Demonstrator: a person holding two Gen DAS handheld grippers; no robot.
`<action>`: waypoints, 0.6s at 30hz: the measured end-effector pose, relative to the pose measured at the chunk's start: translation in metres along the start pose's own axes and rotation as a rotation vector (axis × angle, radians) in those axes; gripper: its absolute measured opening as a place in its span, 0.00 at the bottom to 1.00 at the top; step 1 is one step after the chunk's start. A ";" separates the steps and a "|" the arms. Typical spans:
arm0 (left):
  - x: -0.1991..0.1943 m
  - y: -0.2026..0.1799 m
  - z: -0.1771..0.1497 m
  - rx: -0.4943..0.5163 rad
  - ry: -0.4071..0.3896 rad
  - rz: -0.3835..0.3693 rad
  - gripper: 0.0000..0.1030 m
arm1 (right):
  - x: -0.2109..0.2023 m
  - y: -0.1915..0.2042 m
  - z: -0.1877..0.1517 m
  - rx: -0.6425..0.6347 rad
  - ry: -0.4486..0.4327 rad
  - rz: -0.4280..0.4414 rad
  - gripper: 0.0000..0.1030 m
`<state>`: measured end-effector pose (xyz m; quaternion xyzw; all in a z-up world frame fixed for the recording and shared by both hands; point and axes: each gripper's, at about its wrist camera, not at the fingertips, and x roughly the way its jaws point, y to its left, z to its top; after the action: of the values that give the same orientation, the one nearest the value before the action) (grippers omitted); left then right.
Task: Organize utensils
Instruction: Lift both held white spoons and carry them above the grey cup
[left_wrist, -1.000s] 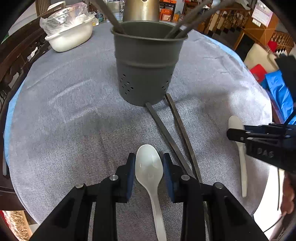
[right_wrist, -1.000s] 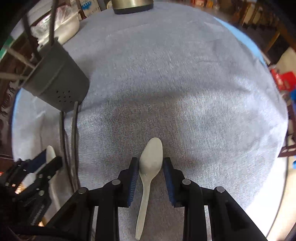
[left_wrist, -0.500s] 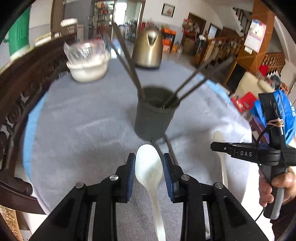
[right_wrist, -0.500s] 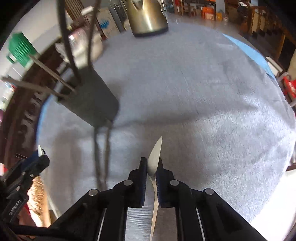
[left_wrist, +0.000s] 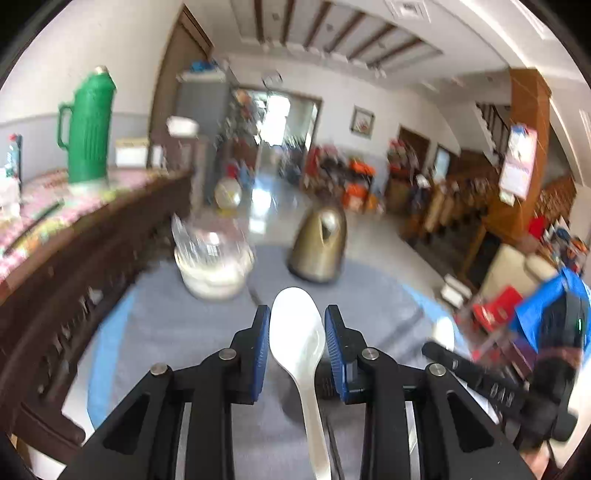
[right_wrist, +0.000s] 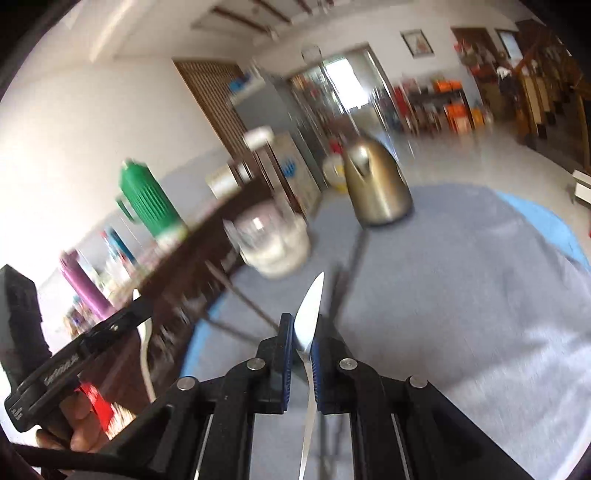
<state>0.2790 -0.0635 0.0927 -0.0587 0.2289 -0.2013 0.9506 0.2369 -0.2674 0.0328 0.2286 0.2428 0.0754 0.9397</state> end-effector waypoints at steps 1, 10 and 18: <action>0.001 0.000 0.007 -0.006 -0.023 0.015 0.30 | 0.002 0.001 0.001 0.001 -0.020 0.008 0.09; 0.035 -0.005 0.030 -0.112 -0.153 0.104 0.30 | 0.039 0.022 0.044 -0.023 -0.163 0.023 0.09; 0.087 -0.023 0.015 -0.061 -0.094 0.151 0.31 | 0.054 0.006 0.058 -0.050 -0.215 -0.082 0.09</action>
<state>0.3487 -0.1193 0.0752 -0.0796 0.1939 -0.1190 0.9705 0.3128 -0.2711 0.0580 0.2018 0.1478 0.0177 0.9680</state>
